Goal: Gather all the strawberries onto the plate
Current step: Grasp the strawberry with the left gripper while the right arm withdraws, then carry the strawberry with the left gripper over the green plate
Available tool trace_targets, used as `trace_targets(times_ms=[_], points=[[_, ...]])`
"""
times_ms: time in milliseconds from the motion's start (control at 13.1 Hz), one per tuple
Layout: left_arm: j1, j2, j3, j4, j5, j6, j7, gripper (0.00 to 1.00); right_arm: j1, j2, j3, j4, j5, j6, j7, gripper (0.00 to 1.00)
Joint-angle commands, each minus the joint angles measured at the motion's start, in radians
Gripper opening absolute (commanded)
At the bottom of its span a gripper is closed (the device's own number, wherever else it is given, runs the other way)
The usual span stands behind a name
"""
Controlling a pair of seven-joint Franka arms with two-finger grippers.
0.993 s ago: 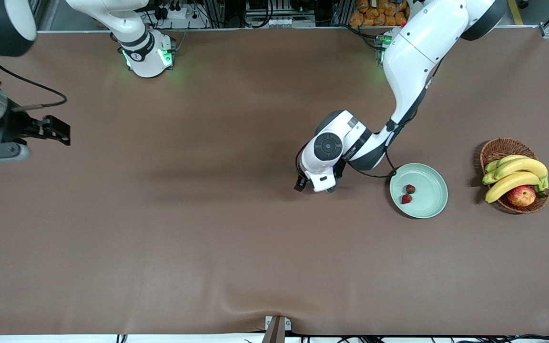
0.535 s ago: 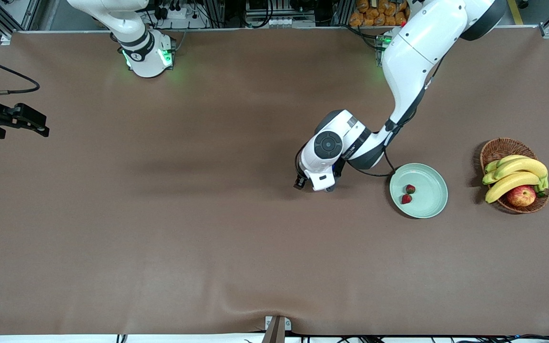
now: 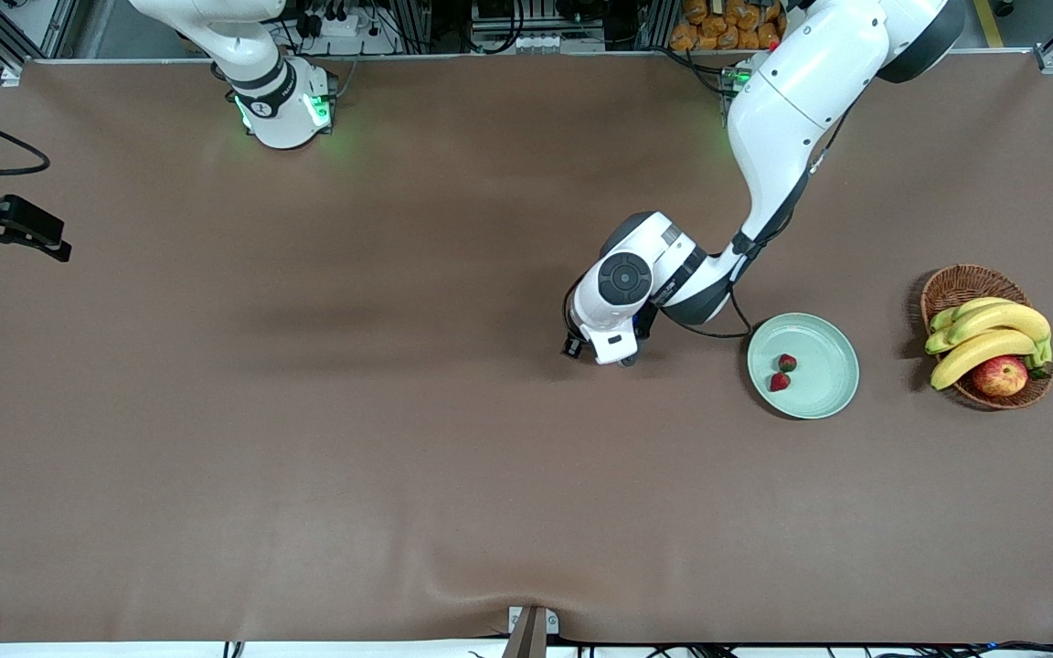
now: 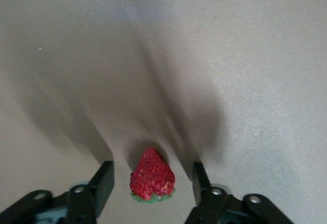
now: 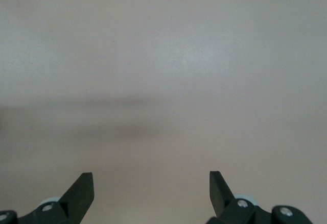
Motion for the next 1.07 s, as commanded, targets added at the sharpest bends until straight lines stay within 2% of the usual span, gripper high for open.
trace_targets(times_ms=[0,76,229,382,688,993], points=[[-0.003,0.002,0.002,0.005,0.015,0.008,-0.014,0.05,-0.021,-0.001,0.012,0.009,0.028,-0.019,0.011,1.00],[0.004,-0.003,0.002,0.006,0.015,0.008,-0.003,0.00,-0.029,0.002,0.012,0.009,0.042,-0.015,0.011,1.00],[0.018,-0.015,0.005,0.020,0.068,0.002,0.003,0.00,-0.087,0.001,0.014,0.009,0.092,-0.020,0.008,1.00],[0.079,-0.070,0.016,0.023,0.142,-0.007,0.012,0.00,-0.095,-0.001,0.015,0.009,0.102,-0.023,-0.001,1.00],[0.219,-0.167,0.005,0.021,0.128,-0.174,0.278,0.00,-0.067,0.000,0.018,0.006,0.088,-0.025,-0.002,1.00],[0.351,-0.179,-0.009,0.017,0.128,-0.284,0.518,0.00,-0.069,-0.001,0.017,0.009,0.083,-0.023,0.004,1.00]])
